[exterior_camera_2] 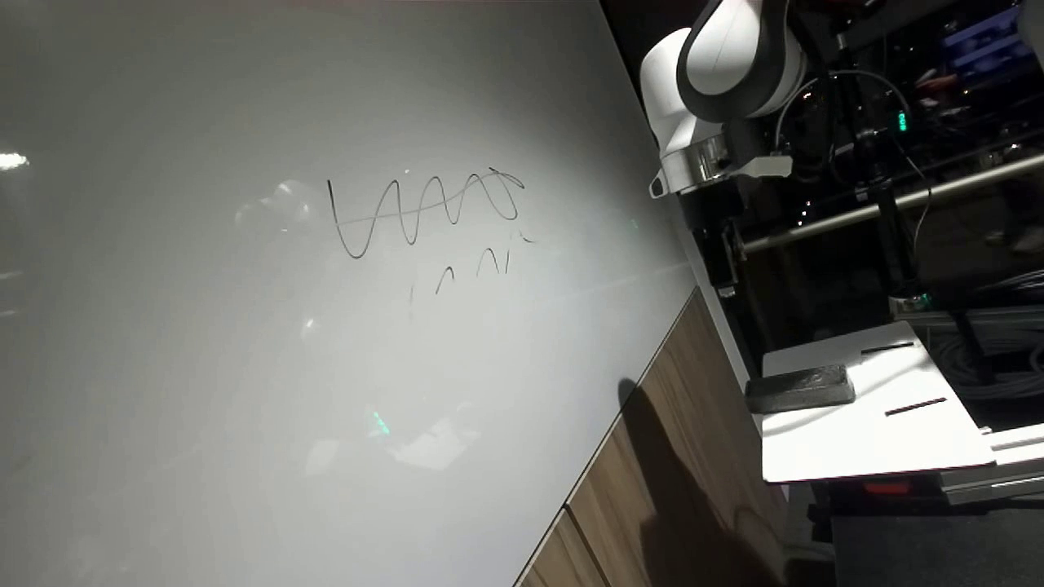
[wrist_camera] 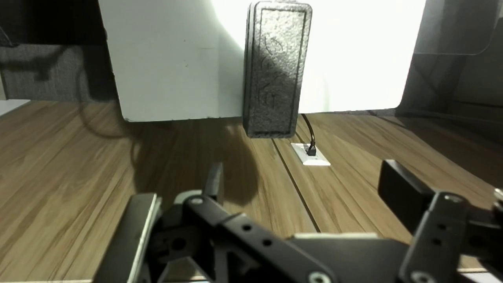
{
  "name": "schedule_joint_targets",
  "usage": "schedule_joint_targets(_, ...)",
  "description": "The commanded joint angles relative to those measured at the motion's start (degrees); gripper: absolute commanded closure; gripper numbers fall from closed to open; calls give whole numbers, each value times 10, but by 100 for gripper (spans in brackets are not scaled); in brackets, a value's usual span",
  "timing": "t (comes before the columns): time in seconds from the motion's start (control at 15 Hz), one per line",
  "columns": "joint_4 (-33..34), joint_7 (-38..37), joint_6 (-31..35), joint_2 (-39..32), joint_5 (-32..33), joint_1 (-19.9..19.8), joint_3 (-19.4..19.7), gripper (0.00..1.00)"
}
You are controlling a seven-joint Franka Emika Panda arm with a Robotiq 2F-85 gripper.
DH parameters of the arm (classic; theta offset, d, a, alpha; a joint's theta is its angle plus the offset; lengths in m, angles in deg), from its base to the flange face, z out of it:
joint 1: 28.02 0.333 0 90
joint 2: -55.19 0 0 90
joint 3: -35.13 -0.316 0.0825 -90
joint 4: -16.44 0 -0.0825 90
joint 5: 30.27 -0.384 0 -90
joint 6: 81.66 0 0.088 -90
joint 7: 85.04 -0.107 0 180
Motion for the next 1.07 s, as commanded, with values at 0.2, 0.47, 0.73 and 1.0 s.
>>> schedule_joint_targets(0.2, 1, -37, 39, -50, -10, 4, -14, 0)
schedule_joint_targets(0.47, 3, -37, 27, -44, -32, 24, -24, 0)
schedule_joint_targets(0.73, 6, -22, 64, -85, -45, 40, -29, 0)
schedule_joint_targets(1.0, 6, -29, 73, -128, -32, 30, -31, 0)
